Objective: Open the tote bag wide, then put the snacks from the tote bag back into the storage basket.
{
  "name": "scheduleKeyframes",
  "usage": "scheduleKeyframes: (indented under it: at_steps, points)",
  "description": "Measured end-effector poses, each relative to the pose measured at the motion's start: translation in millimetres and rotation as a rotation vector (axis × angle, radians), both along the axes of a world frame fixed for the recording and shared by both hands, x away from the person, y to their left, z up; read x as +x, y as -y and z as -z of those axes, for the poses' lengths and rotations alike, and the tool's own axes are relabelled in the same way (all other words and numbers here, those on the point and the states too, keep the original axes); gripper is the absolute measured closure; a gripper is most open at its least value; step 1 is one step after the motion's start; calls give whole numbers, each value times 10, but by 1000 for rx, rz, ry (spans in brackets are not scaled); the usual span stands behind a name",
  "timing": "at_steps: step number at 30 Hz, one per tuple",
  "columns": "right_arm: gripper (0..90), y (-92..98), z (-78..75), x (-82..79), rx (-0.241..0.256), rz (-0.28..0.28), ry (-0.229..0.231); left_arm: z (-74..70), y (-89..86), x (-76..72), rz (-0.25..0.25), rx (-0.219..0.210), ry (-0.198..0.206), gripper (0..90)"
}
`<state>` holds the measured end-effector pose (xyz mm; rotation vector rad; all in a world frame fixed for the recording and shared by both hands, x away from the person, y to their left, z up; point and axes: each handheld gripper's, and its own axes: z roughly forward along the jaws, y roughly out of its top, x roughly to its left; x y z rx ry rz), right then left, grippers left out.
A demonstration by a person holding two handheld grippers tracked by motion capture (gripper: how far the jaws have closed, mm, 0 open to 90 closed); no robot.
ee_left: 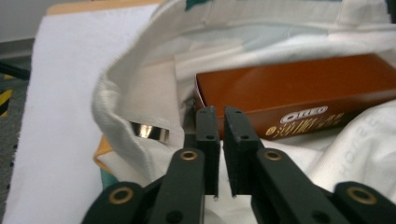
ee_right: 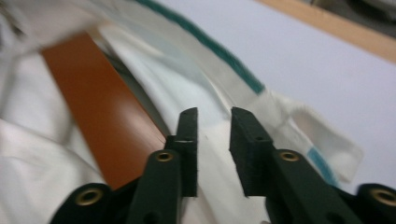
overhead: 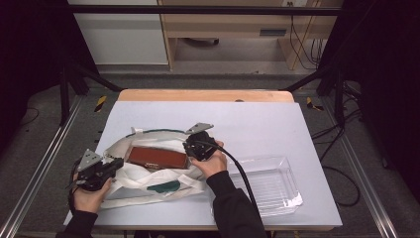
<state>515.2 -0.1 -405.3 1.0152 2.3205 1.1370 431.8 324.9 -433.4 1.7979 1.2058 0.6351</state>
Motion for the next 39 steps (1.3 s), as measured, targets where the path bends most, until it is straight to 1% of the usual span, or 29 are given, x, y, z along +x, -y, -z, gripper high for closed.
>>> scheduleKeyframes:
  at_steps: [2, 4, 6, 7, 9, 11, 13, 15, 17, 20, 22, 24, 26, 27, 30, 34, 36, 39]
  points:
    - [647, 10, -114, -70, 43, -32, 44, -36, -10, -40, -8, -17, 19, 792]
    - [586, -3, -211, -145, 68, -63, 77, -71, -16, -83, -20, -26, 42, 734]
    - [552, -40, -271, -213, 73, -94, 96, -97, -20, -118, -23, -38, 55, 676]
    - [532, -64, -288, -241, 72, -108, 105, -106, -19, -132, -26, -36, 62, 642]
    - [518, -120, -311, -281, 71, -134, 108, -115, -20, -154, -31, -34, 70, 576]
    - [499, -187, -324, -294, 67, -158, 112, -124, -25, -172, -39, -42, 79, 515]
    - [483, -256, -331, -286, 62, -169, 114, -131, -30, -188, -45, -43, 89, 469]
    - [458, -320, -324, -265, 66, -176, 98, -135, -35, -200, -48, -42, 90, 429]
    - [435, -370, -298, -242, 65, -177, 92, -130, -46, -222, -52, -41, 95, 399]
    - [421, -412, -234, -204, 51, -173, 74, -108, -61, -248, -59, -38, 93, 373]
    - [410, -432, -183, -180, 41, -173, 62, -92, -75, -264, -63, -38, 84, 361]
    - [408, -453, -141, -157, 17, -172, 50, -73, -85, -283, -67, -42, 81, 357]
    - [406, -475, -102, -137, 1, -175, 46, -61, -91, -297, -65, -40, 77, 355]
    - [406, -483, -88, -130, -5, -174, 45, -58, -88, -303, -65, -45, 77, 355]
    - [408, -505, -61, -123, -5, -179, 38, -51, -86, -309, -65, -40, 79, 354]
    - [423, -553, -24, -115, -31, -186, 35, -50, -89, -317, -57, -37, 79, 354]
    - [426, -580, 4, -107, -25, -191, 32, -44, -97, -323, -52, -31, 78, 351]
    - [426, -619, 44, -88, -32, -197, 21, -31, -113, -325, -50, -27, 72, 347]
